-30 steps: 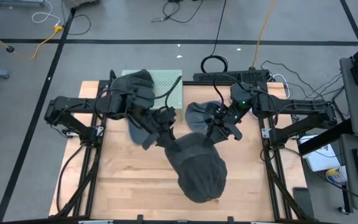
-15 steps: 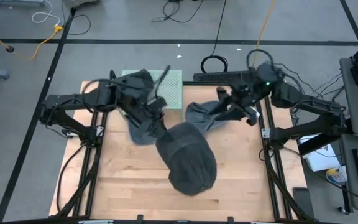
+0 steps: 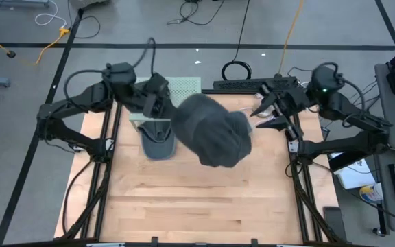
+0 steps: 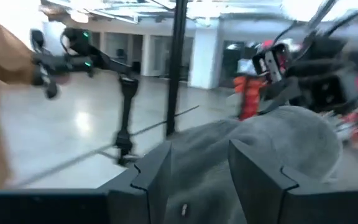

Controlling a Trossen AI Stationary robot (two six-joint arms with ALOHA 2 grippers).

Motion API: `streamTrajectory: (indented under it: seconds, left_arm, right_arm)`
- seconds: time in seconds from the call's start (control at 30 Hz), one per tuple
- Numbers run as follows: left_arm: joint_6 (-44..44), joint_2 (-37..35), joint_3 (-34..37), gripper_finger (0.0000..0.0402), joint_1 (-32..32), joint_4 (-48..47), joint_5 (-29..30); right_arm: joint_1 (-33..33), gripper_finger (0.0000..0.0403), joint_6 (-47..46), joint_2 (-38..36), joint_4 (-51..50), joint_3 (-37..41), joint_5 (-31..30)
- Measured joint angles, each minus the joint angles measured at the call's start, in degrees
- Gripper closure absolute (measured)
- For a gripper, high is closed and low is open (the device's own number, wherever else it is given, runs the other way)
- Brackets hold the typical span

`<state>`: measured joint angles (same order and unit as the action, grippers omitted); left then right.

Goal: Pick & Place hat
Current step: Stack the black cap on the black cap on the shelf

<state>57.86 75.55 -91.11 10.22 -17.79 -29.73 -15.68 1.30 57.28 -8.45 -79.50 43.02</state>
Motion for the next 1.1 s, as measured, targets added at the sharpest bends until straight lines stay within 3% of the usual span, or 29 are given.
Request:
streamTrajectory:
  seconds: [0.23,0.43,0.77,1.1]
  left_arm:
    - [10.89,0.08,-0.03,0.039,2.95,1.63,1.74]
    - [15.81,0.06,-0.03,0.0394,4.62,1.47,2.29]
    - [17.72,0.06,-0.03,0.0394,4.8,-1.04,4.57]
    - [17.91,0.06,0.0,0.0394,5.93,-5.21,5.84]
  right_arm:
    - [0.0,0.0251,18.01,-2.86,-0.22,0.0,-9.35]
    - [0.02,0.0249,31.89,-4.43,-2.36,0.0,-11.39]
    - [0.02,0.0199,34.54,-3.77,-17.76,0.0,-12.98]
    - [1.62,0.0147,32.56,-2.72,-20.19,0.0,-11.42]
